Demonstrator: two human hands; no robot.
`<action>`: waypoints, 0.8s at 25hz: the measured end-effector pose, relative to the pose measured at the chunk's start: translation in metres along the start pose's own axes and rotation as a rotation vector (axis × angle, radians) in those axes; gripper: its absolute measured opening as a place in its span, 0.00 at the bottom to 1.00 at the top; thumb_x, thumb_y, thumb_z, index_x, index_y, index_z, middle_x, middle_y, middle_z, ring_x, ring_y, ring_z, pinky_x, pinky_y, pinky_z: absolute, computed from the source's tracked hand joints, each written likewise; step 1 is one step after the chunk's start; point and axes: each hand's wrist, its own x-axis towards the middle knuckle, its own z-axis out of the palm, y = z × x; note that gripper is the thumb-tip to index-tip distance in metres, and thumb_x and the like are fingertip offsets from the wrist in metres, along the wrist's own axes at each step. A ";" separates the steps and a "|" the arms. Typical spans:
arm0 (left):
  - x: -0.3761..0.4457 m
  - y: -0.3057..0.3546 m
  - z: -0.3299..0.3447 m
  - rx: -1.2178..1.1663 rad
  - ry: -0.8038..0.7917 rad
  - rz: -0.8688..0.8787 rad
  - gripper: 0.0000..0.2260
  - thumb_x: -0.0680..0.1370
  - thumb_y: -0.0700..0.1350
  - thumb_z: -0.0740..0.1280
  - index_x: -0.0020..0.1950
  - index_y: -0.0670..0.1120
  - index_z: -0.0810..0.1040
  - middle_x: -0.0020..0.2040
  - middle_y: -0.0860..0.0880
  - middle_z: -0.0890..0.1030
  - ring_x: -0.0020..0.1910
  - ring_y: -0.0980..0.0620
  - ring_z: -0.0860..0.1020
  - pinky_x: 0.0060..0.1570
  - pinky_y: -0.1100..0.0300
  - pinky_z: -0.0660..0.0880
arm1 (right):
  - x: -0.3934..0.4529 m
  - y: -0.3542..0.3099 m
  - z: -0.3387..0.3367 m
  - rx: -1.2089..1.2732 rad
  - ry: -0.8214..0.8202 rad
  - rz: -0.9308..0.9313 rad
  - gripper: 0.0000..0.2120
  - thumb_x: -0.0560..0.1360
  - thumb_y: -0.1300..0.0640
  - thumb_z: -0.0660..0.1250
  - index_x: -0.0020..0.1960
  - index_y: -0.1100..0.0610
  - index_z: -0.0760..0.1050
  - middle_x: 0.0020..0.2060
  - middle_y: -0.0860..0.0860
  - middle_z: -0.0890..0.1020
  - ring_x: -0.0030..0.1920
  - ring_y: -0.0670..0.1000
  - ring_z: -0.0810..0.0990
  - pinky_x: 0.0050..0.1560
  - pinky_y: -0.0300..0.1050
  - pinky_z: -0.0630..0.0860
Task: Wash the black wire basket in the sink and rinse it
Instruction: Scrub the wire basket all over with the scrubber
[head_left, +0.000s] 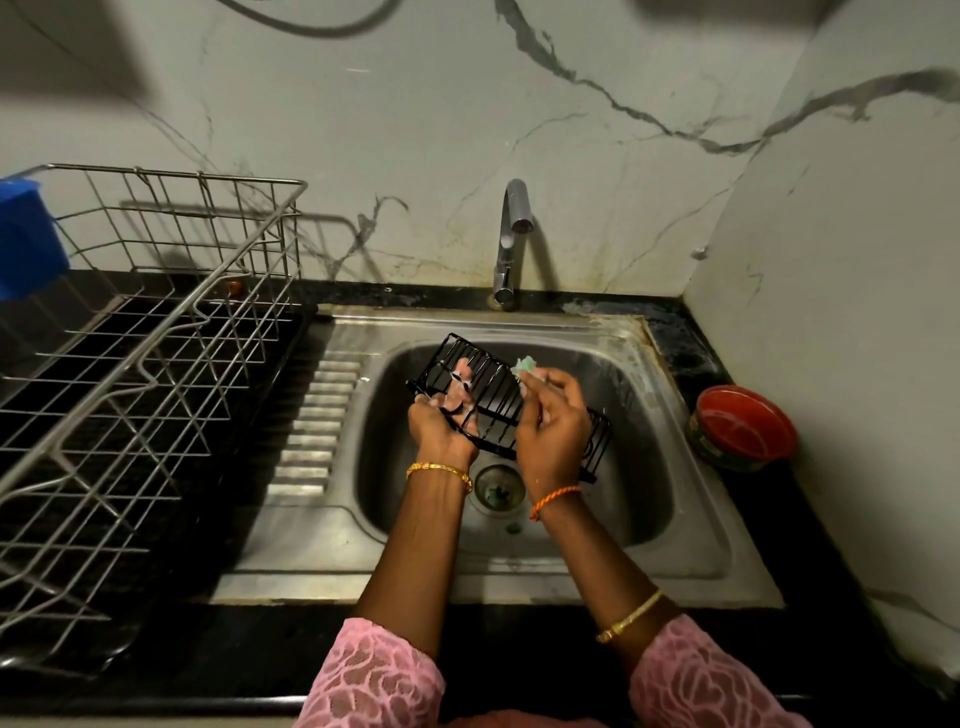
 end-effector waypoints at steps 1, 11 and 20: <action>0.002 -0.001 0.001 -0.001 -0.001 0.006 0.19 0.82 0.42 0.46 0.31 0.47 0.59 0.33 0.38 0.82 0.23 0.50 0.80 0.17 0.69 0.69 | -0.010 0.003 0.000 0.030 0.032 0.030 0.08 0.74 0.69 0.64 0.50 0.66 0.80 0.49 0.52 0.74 0.50 0.52 0.78 0.54 0.39 0.76; 0.021 0.005 -0.008 0.046 -0.053 -0.003 0.19 0.80 0.40 0.47 0.29 0.48 0.58 0.34 0.40 0.84 0.20 0.54 0.75 0.17 0.70 0.65 | -0.050 0.005 -0.007 -0.079 -0.103 0.015 0.04 0.72 0.62 0.69 0.44 0.61 0.82 0.45 0.49 0.77 0.47 0.41 0.76 0.47 0.28 0.73; 0.026 0.008 -0.005 0.055 -0.046 0.005 0.18 0.79 0.39 0.46 0.29 0.48 0.57 0.35 0.41 0.84 0.20 0.55 0.72 0.17 0.70 0.62 | -0.021 0.017 -0.008 -0.123 -0.037 0.124 0.13 0.70 0.71 0.66 0.53 0.62 0.78 0.51 0.52 0.69 0.51 0.53 0.76 0.54 0.38 0.75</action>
